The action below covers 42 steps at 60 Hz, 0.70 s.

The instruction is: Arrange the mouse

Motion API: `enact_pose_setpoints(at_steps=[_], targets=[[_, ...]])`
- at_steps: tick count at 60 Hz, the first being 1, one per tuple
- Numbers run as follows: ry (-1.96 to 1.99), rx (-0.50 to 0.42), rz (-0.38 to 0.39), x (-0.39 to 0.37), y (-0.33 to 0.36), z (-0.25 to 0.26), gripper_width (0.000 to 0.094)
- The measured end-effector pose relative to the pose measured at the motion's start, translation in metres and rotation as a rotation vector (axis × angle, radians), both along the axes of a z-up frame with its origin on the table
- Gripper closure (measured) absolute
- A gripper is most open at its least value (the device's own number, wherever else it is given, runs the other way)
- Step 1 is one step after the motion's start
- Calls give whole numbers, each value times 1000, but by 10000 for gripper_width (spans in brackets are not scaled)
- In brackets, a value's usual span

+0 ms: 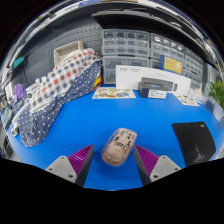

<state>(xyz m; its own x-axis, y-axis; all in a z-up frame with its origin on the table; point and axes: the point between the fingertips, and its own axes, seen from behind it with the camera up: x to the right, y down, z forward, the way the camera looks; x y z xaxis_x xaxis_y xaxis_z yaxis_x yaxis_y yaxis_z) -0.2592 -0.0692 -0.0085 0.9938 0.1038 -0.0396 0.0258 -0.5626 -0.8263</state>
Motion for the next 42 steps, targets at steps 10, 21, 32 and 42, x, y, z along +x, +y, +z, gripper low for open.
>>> enact_pose_setpoints(at_steps=[10, 21, 32, 42], targets=[[-18, -11, 17, -14, 28, 1, 229], [-28, -29, 41, -22, 40, 0, 456], [-29, -37, 34, -20, 41, -1, 547], [-21, -81, 46, -20, 47, -1, 616]])
